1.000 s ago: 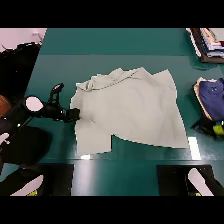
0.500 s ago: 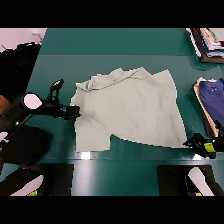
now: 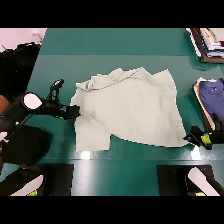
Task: Fold the shirts.
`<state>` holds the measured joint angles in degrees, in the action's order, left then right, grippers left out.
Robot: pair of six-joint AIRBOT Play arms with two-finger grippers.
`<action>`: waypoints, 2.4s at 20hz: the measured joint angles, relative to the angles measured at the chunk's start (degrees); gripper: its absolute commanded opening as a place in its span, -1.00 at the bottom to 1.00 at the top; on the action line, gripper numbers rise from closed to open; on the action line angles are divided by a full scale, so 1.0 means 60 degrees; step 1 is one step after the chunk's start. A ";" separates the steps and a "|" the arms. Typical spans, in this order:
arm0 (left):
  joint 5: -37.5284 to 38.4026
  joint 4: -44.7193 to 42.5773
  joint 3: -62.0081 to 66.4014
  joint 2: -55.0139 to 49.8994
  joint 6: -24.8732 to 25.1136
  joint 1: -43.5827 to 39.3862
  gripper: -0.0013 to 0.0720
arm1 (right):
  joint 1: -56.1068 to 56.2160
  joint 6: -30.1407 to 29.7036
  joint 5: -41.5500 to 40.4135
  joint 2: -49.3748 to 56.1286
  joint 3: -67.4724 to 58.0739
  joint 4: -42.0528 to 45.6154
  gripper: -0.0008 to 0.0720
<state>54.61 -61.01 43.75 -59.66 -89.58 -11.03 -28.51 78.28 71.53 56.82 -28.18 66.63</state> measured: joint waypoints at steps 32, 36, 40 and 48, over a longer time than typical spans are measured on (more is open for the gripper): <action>0.2036 -0.3322 0.9781 0.0790 -0.0984 0.0015 -0.90 | 0.3402 0.0528 0.2131 0.0754 -1.3085 0.0765 -0.94; 0.2371 -0.3432 0.8688 -0.1224 -0.0984 0.0018 -0.90 | 0.4058 0.0601 0.2135 0.2422 -1.1806 0.0721 -0.94; 0.1242 -0.3439 0.8193 -0.3512 -0.0590 0.0051 -0.90 | 0.4295 0.0612 0.1290 0.4462 -1.1409 0.0678 -0.94; -0.0962 -0.3009 0.8444 -0.5679 -0.0364 0.0831 -0.90 | 0.4401 0.0616 0.0186 0.7668 -1.3511 0.0557 -0.94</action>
<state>48.84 -79.07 94.41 -93.73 -91.77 -6.04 -2.11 81.97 72.64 102.83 -109.25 69.97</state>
